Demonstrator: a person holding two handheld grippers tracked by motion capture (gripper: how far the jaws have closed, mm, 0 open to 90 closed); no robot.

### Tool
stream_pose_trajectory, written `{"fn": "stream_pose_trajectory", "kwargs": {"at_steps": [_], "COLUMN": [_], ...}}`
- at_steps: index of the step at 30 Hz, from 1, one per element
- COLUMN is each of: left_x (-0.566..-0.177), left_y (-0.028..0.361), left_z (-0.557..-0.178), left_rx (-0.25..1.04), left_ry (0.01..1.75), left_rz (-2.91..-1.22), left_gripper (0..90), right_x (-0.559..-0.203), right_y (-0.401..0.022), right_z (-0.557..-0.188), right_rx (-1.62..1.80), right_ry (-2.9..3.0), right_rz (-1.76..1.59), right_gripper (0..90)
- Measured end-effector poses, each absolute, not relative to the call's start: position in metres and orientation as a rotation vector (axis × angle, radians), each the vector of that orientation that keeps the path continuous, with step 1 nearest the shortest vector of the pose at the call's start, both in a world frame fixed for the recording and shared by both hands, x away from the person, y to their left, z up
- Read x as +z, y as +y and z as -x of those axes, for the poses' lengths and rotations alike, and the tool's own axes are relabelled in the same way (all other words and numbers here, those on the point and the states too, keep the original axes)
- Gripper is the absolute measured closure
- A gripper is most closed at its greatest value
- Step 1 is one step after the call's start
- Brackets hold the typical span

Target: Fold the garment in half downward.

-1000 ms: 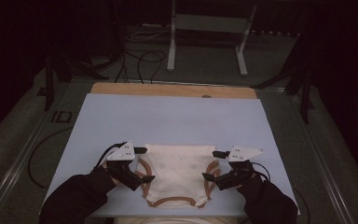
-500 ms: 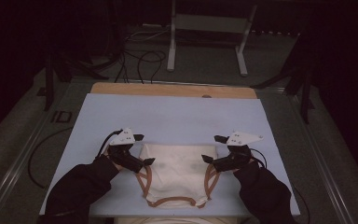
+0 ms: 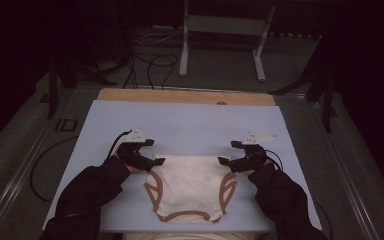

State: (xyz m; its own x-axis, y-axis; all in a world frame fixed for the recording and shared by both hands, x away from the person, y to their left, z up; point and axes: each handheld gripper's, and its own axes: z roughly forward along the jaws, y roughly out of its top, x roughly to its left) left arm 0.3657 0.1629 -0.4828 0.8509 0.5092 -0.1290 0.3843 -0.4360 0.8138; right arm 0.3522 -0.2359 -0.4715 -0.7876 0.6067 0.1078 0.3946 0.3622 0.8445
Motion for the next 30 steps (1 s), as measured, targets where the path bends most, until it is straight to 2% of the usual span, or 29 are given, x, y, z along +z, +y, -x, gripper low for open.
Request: {"fn": "stream_pose_trajectory", "kwargs": {"at_steps": [3, 12, 16, 19, 22, 30], "left_x": [-0.495, -0.518, -0.522, -0.523, -0.522, -0.523], "left_y": [0.166, 0.172, 0.170, 0.169, 0.171, 0.177], "left_z": [-0.374, -0.385, -0.385, -0.384, -0.383, -0.383], "left_rx": [0.154, 0.101, 0.071, 0.072, 0.064, 0.024], "left_ry": [0.704, 0.794, 0.783, 0.780, 0.788, 0.828], "left_rz": [-2.118, -2.156, -2.189, -2.196, -2.195, -2.177], "left_gripper": [16.7, 39.5, 46.9, 52.2, 58.0, 72.0], "right_x": [-0.484, -0.511, -0.518, -0.520, -0.520, -0.517], "right_y": [-0.238, -0.246, -0.247, -0.246, -0.245, -0.244], "right_z": [-0.360, -0.376, -0.379, -0.379, -0.377, -0.375], "right_rx": [1.366, 1.285, 1.264, 1.257, 1.241, 1.193], "right_ry": [2.432, 2.507, 2.557, 2.590, 2.604, 2.635], "right_rz": [-0.954, -1.073, -1.086, -1.066, -1.050, -0.984], "right_gripper": [15.5, 18.6, 24.6, 35.6, 43.0, 76.0]}}
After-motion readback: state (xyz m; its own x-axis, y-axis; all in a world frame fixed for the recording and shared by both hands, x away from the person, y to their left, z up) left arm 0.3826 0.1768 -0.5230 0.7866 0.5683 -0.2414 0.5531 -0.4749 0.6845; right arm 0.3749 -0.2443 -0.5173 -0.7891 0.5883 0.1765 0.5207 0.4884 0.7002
